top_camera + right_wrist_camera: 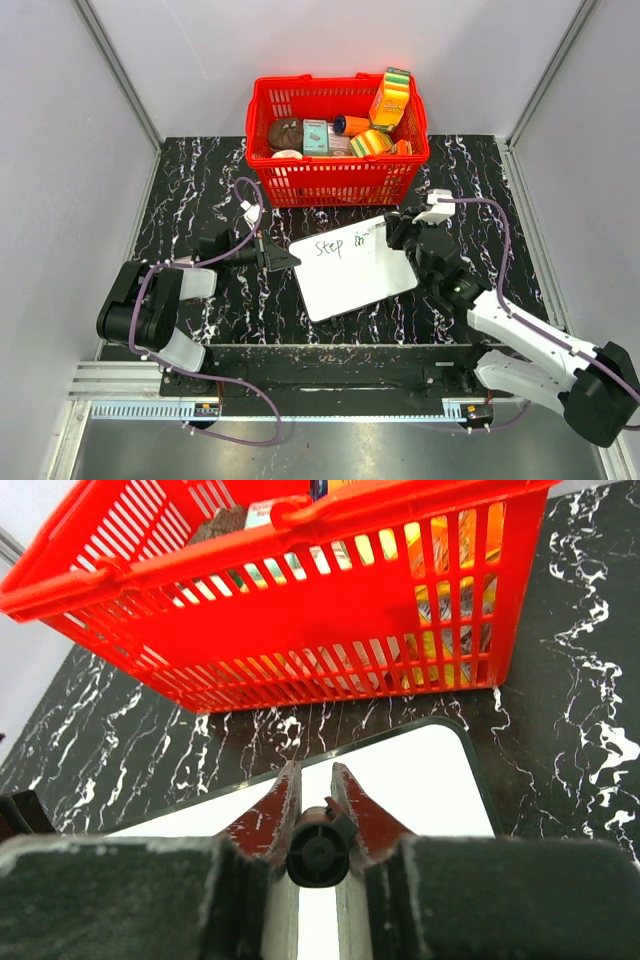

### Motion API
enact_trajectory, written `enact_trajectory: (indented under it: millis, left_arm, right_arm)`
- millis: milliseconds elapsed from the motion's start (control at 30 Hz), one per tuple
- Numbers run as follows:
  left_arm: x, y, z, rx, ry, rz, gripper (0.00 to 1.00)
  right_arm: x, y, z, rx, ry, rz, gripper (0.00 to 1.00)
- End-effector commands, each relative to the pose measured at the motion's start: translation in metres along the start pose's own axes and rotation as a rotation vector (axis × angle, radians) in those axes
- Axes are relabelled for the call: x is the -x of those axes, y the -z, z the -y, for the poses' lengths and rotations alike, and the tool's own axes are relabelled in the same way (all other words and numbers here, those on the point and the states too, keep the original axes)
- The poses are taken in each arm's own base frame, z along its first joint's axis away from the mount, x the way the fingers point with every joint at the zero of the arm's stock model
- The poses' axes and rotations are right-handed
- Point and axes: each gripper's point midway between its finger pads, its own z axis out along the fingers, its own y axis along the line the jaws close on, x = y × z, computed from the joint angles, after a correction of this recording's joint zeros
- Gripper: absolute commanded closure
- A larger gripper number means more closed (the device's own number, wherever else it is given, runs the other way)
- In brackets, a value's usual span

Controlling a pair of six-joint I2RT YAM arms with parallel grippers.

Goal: Write a sentence on the whiteboard
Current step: Write on the whiteboard with the whiteboard.

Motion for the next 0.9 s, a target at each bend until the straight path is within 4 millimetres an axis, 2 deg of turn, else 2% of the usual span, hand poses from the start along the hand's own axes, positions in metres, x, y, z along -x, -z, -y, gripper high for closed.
enact_trajectory:
  millis: [0, 333, 533, 867]
  left_arm:
    - [0.004, -0.004, -0.003, -0.007, -0.094, 0.002, 1.0]
    - [0.005, -0.005, -0.003, -0.009, -0.094, 0.002, 1.0]
    - [0.005, -0.004, -0.003, -0.009, -0.094, 0.002, 1.0]
    - [0.005, -0.004, -0.003, -0.01, -0.094, 0.001, 1.0]
  right_arm:
    - [0.019, -0.01, -0.011, 0.013, -0.027, 0.047, 1.0]
    - [0.006, -0.012, -0.007, 0.004, -0.03, 0.029, 1.0]
    - [0.006, -0.012, -0.006, 0.001, -0.027, 0.027, 1.0]
    - [-0.01, -0.007, -0.002, 0.005, -0.021, -0.025, 1.0]
